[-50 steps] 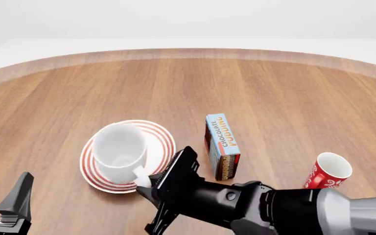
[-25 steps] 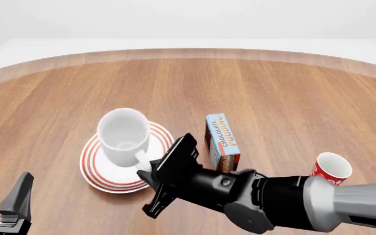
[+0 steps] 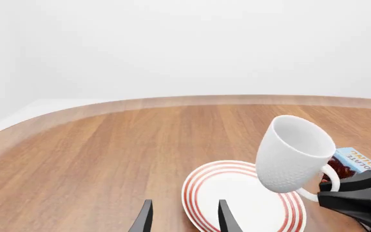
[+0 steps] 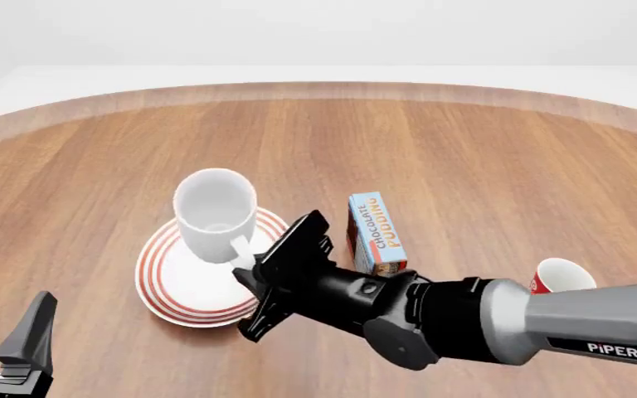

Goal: Pick up the white mug and put it on the plate, and put the chocolate pudding to the right of the plate.

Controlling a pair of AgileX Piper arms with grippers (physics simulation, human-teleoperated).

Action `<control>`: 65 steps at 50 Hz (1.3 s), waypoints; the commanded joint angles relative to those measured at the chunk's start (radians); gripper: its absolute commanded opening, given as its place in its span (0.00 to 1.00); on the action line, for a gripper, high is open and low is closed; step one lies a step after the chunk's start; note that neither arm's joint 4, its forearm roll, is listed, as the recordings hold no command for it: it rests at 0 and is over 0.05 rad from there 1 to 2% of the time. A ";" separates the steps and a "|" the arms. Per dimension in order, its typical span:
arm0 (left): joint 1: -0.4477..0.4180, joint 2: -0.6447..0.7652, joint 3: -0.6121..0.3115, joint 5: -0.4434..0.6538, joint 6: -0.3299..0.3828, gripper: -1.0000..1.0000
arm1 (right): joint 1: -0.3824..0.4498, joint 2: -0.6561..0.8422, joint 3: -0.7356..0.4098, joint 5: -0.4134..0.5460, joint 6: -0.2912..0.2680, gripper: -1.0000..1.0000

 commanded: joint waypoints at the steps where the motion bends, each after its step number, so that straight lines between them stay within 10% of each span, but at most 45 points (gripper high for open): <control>1: 0.000 0.000 0.000 0.000 0.000 1.00 | -0.021 0.035 -0.033 -0.010 0.014 0.00; 65: 0.000 0.000 0.000 0.000 0.000 1.00 | -0.050 0.228 -0.220 0.025 0.071 0.00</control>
